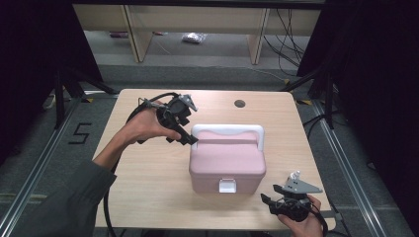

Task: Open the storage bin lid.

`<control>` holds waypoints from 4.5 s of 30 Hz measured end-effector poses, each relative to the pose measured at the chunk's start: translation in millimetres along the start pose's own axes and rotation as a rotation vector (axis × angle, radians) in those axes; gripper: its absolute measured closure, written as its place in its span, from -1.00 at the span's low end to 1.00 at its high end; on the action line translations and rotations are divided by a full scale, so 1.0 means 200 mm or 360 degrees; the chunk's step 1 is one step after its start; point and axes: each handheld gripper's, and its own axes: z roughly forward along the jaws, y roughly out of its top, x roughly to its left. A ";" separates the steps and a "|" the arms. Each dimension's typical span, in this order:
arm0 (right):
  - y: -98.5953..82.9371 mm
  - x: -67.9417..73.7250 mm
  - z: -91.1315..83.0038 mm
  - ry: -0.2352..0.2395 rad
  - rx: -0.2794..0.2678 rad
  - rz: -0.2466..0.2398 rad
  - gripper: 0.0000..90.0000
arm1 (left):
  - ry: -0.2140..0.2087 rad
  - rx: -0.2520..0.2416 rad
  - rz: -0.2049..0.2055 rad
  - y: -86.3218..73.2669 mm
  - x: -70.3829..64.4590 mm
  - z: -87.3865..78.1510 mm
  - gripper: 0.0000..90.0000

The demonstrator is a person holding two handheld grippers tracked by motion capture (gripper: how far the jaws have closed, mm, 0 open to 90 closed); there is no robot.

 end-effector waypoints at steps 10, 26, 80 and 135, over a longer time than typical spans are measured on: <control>0.00 -0.01 0.00 0.0007 -0.0013 -0.0011 -0.08 | -0.0064 0.0138 0.0102 0.16 0.02 0.06 -0.33; 0.00 -0.01 0.00 0.0006 -0.0002 -0.0017 -0.08 | -0.0096 0.0266 0.0165 0.26 0.05 0.15 0.06; 0.25 0.01 -0.18 0.0114 -0.0505 -0.0107 1.00 | 0.0003 0.0293 0.0317 0.37 0.05 0.07 0.54; 0.42 -0.02 -0.13 0.0180 -0.0584 -0.0201 1.00 | 0.0294 -0.0424 -0.0390 -0.36 -0.10 -0.08 -0.40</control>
